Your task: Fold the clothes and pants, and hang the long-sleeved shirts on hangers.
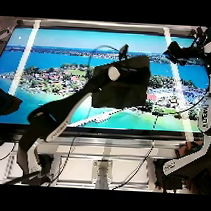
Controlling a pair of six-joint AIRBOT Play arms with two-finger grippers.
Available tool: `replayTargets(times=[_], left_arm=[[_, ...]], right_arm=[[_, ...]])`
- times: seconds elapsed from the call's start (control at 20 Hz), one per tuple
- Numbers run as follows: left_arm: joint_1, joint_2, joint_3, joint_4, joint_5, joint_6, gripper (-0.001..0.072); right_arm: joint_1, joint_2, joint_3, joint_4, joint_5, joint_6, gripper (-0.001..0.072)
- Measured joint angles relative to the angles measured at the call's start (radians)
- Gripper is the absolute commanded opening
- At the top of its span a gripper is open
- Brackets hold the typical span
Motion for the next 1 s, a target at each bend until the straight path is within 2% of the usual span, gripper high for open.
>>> replayTargets(times=[0.15,0.2,0.25,0.3,0.35,0.5,0.65,0.75,0.85,0.9,0.95,1.0], left_arm=[[-0.033,-0.039,0.012,-0.101,0.081,0.056,0.0402],[-0.035,-0.046,0.023,-0.119,0.093,0.068,0.0379],[-0.034,-0.051,0.037,-0.131,0.098,0.086,0.0257],[-0.027,-0.051,0.053,-0.142,0.097,0.108,0.0139],[-0.016,-0.046,0.066,-0.151,0.094,0.135,0.0020],[0.045,0.000,0.086,-0.163,0.076,0.223,0.0021],[0.143,0.092,0.093,-0.127,0.001,0.296,0.0020],[0.218,0.178,0.095,-0.026,-0.086,0.298,0.0020],[0.297,0.275,0.096,0.122,-0.199,0.257,0.0021],[0.335,0.324,0.096,0.190,-0.259,0.233,0.0022],[0.378,0.377,0.097,0.246,-0.321,0.213,0.0022],[0.416,0.424,0.097,0.288,-0.377,0.204,0.0022]], right_arm=[[-0.014,-0.005,0.002,0.032,-0.021,0.010,0.0271],[-0.018,-0.007,0.003,0.039,-0.021,0.011,0.0269],[-0.024,-0.010,0.003,0.047,-0.017,0.013,0.0266],[-0.031,-0.012,0.003,0.048,-0.010,0.013,0.0219],[-0.041,-0.013,0.003,0.054,-0.002,0.013,0.0022],[-0.084,-0.016,0.003,0.059,0.033,-0.005,0.0014],[-0.159,-0.027,0.001,0.104,0.096,-0.076,0.0014],[-0.218,-0.047,-0.016,0.193,0.162,-0.138,0.0015],[-0.268,-0.073,-0.059,0.272,0.234,-0.192,0.0024],[-0.285,-0.085,-0.088,0.303,0.261,-0.213,0.0146],[-0.299,-0.097,-0.124,0.332,0.288,-0.233,0.0342],[-0.309,-0.106,-0.165,0.351,0.315,-0.250,0.0453]])
